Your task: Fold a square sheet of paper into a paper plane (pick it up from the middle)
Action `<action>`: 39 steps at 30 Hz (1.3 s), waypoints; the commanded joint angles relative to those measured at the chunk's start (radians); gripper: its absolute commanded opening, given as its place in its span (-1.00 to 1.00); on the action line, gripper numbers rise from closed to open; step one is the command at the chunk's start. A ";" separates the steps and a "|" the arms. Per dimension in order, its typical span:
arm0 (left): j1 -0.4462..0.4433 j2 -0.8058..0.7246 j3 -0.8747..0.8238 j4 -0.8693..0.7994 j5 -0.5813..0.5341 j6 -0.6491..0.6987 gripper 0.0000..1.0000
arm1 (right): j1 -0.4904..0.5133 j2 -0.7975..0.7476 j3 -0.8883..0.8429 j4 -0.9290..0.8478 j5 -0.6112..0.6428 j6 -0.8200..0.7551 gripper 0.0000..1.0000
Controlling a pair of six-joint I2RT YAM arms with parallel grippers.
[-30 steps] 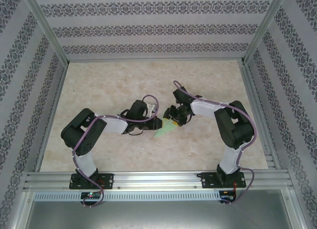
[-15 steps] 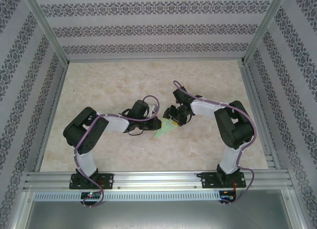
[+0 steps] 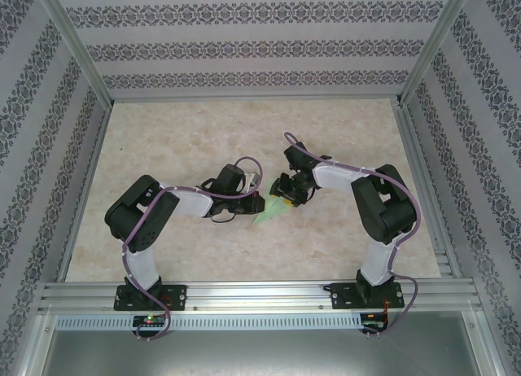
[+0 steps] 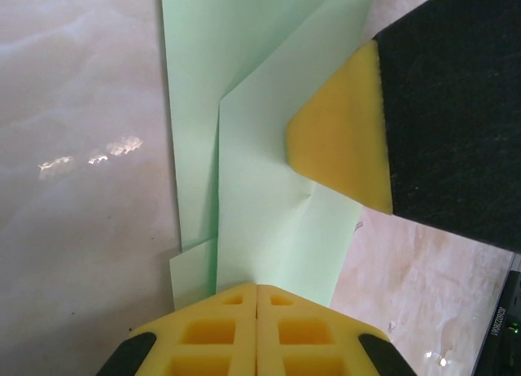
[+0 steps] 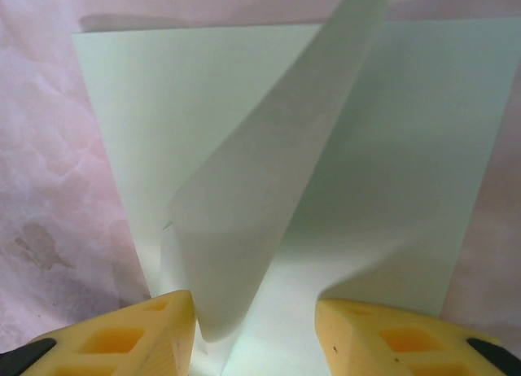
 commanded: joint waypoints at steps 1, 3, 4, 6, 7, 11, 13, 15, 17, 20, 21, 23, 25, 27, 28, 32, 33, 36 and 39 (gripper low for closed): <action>0.003 0.011 0.016 -0.031 -0.005 0.021 -0.86 | 0.012 0.128 -0.054 -0.052 0.111 -0.025 -0.03; 0.004 0.004 0.019 -0.035 -0.005 0.021 -0.86 | 0.013 0.136 -0.047 -0.060 0.112 -0.027 -0.02; 0.004 -0.001 0.020 -0.038 -0.005 0.024 -0.86 | 0.015 0.140 -0.045 -0.065 0.113 -0.028 -0.03; 0.006 -0.017 0.020 -0.039 -0.008 0.021 -0.86 | 0.016 0.147 -0.041 -0.073 0.115 -0.028 -0.04; 0.007 -0.028 0.018 -0.035 -0.008 0.019 -0.85 | 0.015 0.148 -0.043 -0.074 0.116 -0.027 -0.05; 0.011 -0.079 0.007 -0.023 -0.023 0.011 -0.83 | 0.017 0.153 -0.044 -0.080 0.123 -0.031 -0.07; 0.014 -0.106 0.004 -0.022 -0.048 0.007 -0.83 | 0.016 0.152 -0.044 -0.081 0.123 -0.032 -0.07; 0.016 -0.120 0.002 -0.017 -0.054 0.004 -0.83 | 0.018 0.152 -0.045 -0.081 0.123 -0.034 -0.07; 0.015 -0.118 0.008 -0.015 -0.048 0.003 -0.83 | 0.018 0.153 -0.044 -0.081 0.123 -0.035 -0.07; 0.016 -0.101 0.011 0.017 -0.011 -0.010 -0.81 | 0.019 0.157 -0.042 -0.079 0.121 -0.038 -0.05; 0.016 -0.094 0.011 0.026 0.002 -0.012 -0.81 | 0.020 0.159 -0.043 -0.079 0.121 -0.038 -0.04; 0.014 -0.081 0.016 0.029 0.024 -0.010 -0.80 | 0.020 0.160 -0.041 -0.078 0.118 -0.038 -0.02; 0.011 -0.068 0.021 0.029 0.040 -0.007 -0.80 | 0.020 0.162 -0.041 -0.074 0.114 -0.039 0.00; 0.008 -0.056 0.029 0.022 0.048 -0.003 -0.79 | 0.020 0.162 -0.040 -0.074 0.111 -0.036 0.01; 0.007 -0.047 0.035 0.017 0.057 0.002 -0.79 | 0.021 0.162 -0.040 -0.071 0.109 -0.036 0.02; -0.001 -0.020 0.053 0.017 0.081 0.004 -0.78 | 0.020 0.163 -0.039 -0.070 0.104 -0.038 0.06; -0.001 -0.017 0.056 0.017 0.081 0.005 -0.78 | 0.020 0.163 -0.039 -0.071 0.104 -0.037 0.07; -0.001 -0.011 0.064 0.006 0.074 0.010 -0.78 | 0.020 0.165 -0.037 -0.067 0.098 -0.036 0.09; -0.001 -0.012 0.064 -0.008 0.056 0.017 -0.78 | 0.018 0.163 -0.039 -0.063 0.092 -0.035 0.10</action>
